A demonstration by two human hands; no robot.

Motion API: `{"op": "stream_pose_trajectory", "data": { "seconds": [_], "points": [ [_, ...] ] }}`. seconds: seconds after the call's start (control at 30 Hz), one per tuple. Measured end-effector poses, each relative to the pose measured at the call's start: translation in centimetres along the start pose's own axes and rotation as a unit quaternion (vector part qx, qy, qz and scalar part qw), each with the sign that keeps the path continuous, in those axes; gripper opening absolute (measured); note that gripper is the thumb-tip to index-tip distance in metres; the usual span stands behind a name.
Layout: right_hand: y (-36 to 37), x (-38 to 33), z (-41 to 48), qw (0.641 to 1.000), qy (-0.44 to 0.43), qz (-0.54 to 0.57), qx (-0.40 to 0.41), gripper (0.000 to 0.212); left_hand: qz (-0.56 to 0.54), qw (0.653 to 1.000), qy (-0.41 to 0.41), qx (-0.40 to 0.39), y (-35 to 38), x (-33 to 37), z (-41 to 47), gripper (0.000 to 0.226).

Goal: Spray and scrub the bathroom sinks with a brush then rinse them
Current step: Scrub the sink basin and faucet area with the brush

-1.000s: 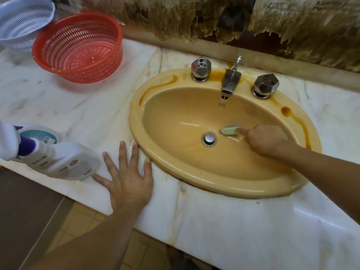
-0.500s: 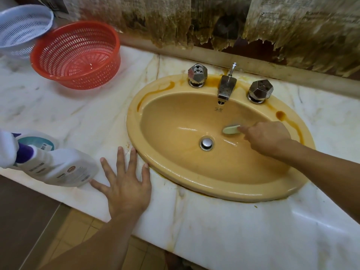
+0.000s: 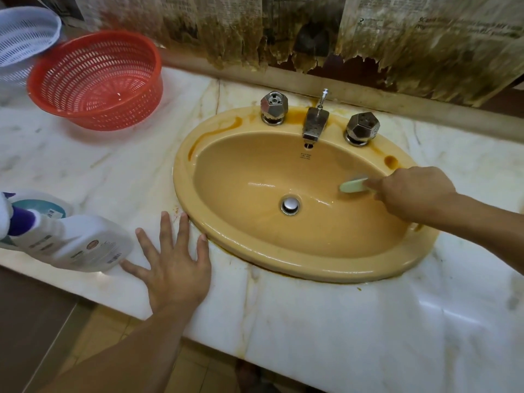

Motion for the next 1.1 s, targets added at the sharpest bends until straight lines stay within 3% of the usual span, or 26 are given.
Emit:
{"op": "stream_pose_trajectory", "data": {
  "seconds": [0.07, 0.17, 0.23, 0.37, 0.57, 0.7, 0.87, 1.0, 1.1],
  "points": [
    [0.2, 0.7, -0.7, 1.0, -0.005, 0.02, -0.018, 0.045, 0.0, 1.0, 0.001, -0.001, 0.0, 0.0, 0.0, 0.065],
    [2.0, 0.4, -2.7, 0.976, -0.064, 0.109, -0.178, 0.036, 0.001, 1.0, 0.001, 0.0, -0.1, -0.1, -0.1, 0.065],
    [1.8, 1.4, -3.0, 0.969, -0.06, 0.134, -0.198, 0.033, 0.001, 1.0, 0.001, -0.001, -0.1, -0.1, -0.1, 0.065],
    [-0.7, 4.3, -2.1, 0.988, 0.055, 0.124, -0.07, 0.04, 0.004, 1.0, -0.003, -0.004, 0.0, -0.1, 0.0, 0.065],
    [-3.3, -0.6, 1.3, 0.994, -0.044, -0.043, 0.093, 0.051, 0.001, 1.0, -0.004, -0.002, 0.0, 0.0, 0.0, 0.065],
    [-4.0, -2.8, 5.7, 0.989, -0.06, -0.047, 0.125, 0.056, 0.0, 1.0, -0.006, 0.0, 0.0, -0.1, 0.1, 0.065],
    [-4.7, -6.9, 7.7, 0.988, -0.107, -0.05, 0.098, 0.051, -0.008, 1.0, -0.002, 0.006, 0.1, -0.2, 0.0, 0.064],
    [-6.0, -7.0, 8.7, 0.985, -0.076, -0.031, 0.153, 0.057, -0.008, 1.0, 0.004, 0.01, 0.2, -0.2, 0.1, 0.064],
    [-5.2, -7.6, 8.9, 0.985, -0.103, -0.039, 0.13, 0.057, -0.012, 1.0, 0.005, 0.011, 0.1, -0.2, 0.0, 0.068]
  ]
}}
Point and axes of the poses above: each hand's wrist, its own z-axis towards the middle knuckle, its own y-axis out of the palm, x = y × z, the point moved 9 cm from there along z, towards the middle knuckle, and after that the axes turned 5 degrees about -z, right-handed, at the moved point
